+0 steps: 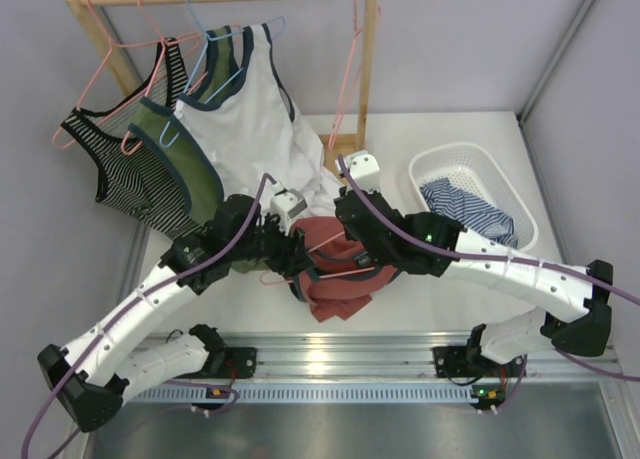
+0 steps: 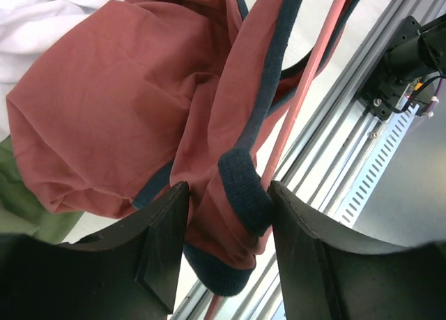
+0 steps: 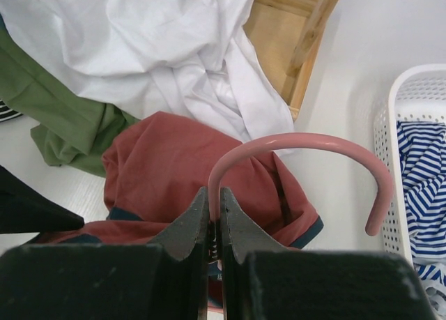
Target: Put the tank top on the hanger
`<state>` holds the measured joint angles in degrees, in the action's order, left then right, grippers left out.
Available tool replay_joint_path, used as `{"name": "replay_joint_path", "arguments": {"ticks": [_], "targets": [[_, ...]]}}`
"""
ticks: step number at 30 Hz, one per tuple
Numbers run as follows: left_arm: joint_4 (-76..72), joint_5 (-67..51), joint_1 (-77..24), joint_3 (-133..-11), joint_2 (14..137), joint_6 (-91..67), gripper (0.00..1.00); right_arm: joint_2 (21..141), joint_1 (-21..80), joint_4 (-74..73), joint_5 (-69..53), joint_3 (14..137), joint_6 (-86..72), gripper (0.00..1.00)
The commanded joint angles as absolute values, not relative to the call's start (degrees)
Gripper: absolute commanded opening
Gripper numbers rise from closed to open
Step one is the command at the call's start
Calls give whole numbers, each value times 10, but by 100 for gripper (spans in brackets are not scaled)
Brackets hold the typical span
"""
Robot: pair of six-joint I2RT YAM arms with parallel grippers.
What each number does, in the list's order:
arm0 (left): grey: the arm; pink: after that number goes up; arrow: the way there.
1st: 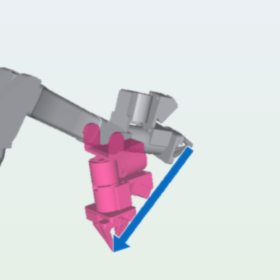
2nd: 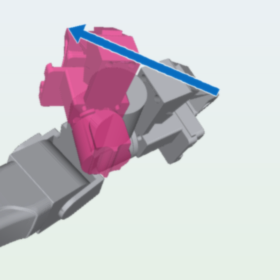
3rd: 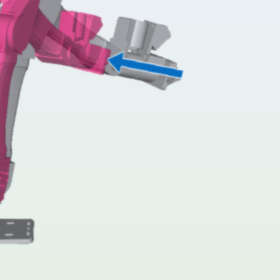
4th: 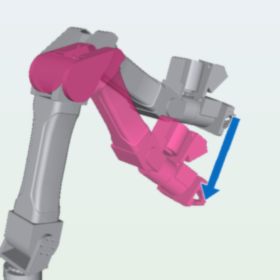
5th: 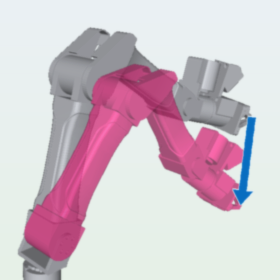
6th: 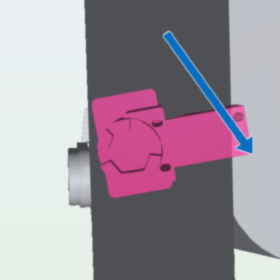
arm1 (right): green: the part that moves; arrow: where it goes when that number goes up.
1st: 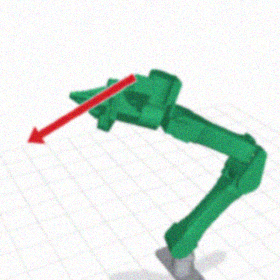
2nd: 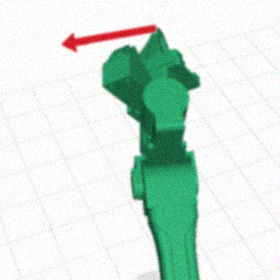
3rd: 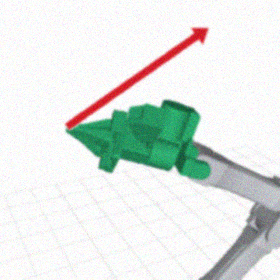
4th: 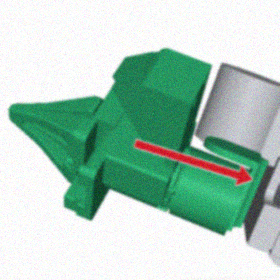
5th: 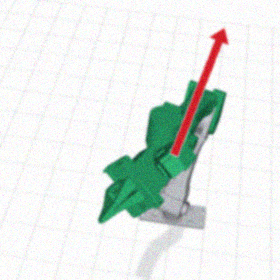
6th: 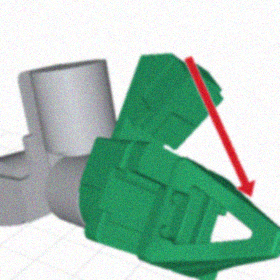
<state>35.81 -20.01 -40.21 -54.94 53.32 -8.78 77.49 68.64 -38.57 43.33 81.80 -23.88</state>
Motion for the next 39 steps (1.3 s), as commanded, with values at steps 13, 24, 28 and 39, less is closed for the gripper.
{"name": "replay_joint_path", "arguments": {"ticks": [13,24,28,39], "targets": [[227,-256,-400,-502,545,-114,51,771,698,-369,430,856,-221,0],[183,-244,-403,-480,551,-145,7,793,703,-380,432,888,-214,0],[163,-224,-411,-468,543,-167,0,798,705,-382,434,895,-213,0],[84,-152,-433,-387,481,-240,0,796,706,-382,436,884,-215,36]]}}
